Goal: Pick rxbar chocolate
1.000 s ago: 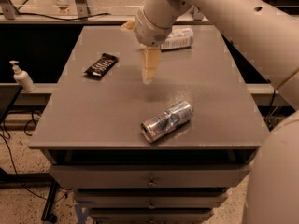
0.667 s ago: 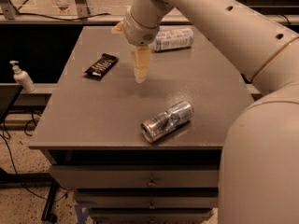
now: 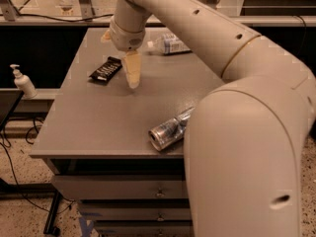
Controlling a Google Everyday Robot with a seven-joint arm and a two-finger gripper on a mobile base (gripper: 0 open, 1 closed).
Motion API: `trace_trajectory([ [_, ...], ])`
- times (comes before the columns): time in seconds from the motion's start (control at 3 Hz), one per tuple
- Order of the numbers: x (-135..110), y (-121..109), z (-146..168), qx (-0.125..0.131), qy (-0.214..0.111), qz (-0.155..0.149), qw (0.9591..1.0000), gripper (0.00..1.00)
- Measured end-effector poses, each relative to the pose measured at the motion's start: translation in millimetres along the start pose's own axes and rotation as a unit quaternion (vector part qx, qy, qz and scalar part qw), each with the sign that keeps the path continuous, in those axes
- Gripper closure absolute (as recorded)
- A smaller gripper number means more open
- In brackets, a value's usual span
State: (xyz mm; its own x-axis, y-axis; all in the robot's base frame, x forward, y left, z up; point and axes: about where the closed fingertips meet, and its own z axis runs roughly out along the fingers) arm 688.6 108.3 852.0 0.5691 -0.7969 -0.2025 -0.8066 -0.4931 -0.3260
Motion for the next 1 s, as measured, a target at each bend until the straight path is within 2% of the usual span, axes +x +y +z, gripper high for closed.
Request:
trace_trajectory([
  [0.33, -4.0, -10.9, 20.0, -0.022, 0.008, -0.02, 0.9995, 0.0],
  [0.67, -6.3, -17.6, 35.0, -0.04, 0.011, -0.038, 0.9984, 0.18],
  [1.0, -6.6, -22.1, 37.8, -0.05, 0.017, -0.054, 0.9972, 0.41],
])
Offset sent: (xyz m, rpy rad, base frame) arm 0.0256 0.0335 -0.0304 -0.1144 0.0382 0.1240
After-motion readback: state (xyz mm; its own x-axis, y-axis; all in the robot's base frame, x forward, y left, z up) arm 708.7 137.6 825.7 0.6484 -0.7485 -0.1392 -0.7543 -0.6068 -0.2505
